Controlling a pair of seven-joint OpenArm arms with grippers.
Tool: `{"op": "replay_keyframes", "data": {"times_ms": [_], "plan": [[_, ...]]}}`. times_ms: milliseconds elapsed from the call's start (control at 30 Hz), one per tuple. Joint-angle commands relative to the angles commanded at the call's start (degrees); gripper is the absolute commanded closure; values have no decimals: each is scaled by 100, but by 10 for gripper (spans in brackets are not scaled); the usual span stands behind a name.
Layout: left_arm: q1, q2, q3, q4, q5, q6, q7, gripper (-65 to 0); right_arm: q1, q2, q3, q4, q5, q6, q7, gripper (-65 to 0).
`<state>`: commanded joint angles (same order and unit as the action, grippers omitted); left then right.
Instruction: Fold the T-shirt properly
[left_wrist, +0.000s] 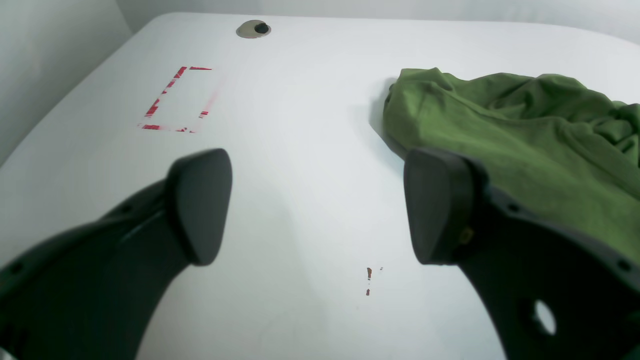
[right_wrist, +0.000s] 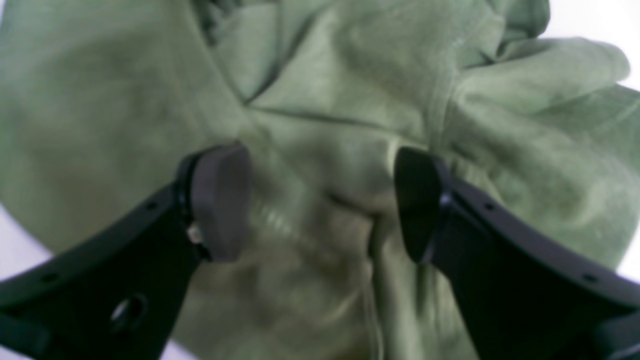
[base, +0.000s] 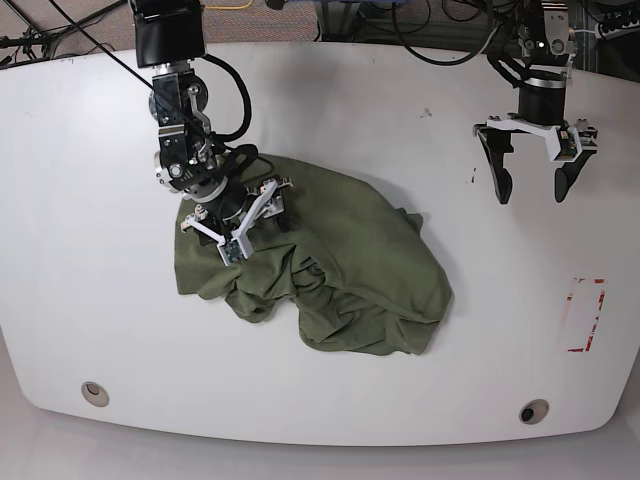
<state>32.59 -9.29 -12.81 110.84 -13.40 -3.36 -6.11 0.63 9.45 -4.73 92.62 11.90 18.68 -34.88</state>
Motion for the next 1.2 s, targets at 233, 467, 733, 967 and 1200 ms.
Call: {"op": "replay_keyframes", "data": {"times_ms": [233,467,733,967,1200], "plan": [[-10,-2,0,-8,3,30,-37,-511,-456,42,386,646,10,-15,38,-476],[-25,-1,-1,-11,15,27,-53,-512,-505,57,652,688,132,-25,41,-480],[-78,-2,6,-30,34,21,-81,-512,-156,132,733,493,211,-24,64,-492],[-169,-4,33,-47,16,37,-60,-515,487,112,673,-104,9,-57,47,-444],[-169,-8,29,-34,23,58,-87,-515,801,80,633,-520,-205,-61,35,-342]]}}
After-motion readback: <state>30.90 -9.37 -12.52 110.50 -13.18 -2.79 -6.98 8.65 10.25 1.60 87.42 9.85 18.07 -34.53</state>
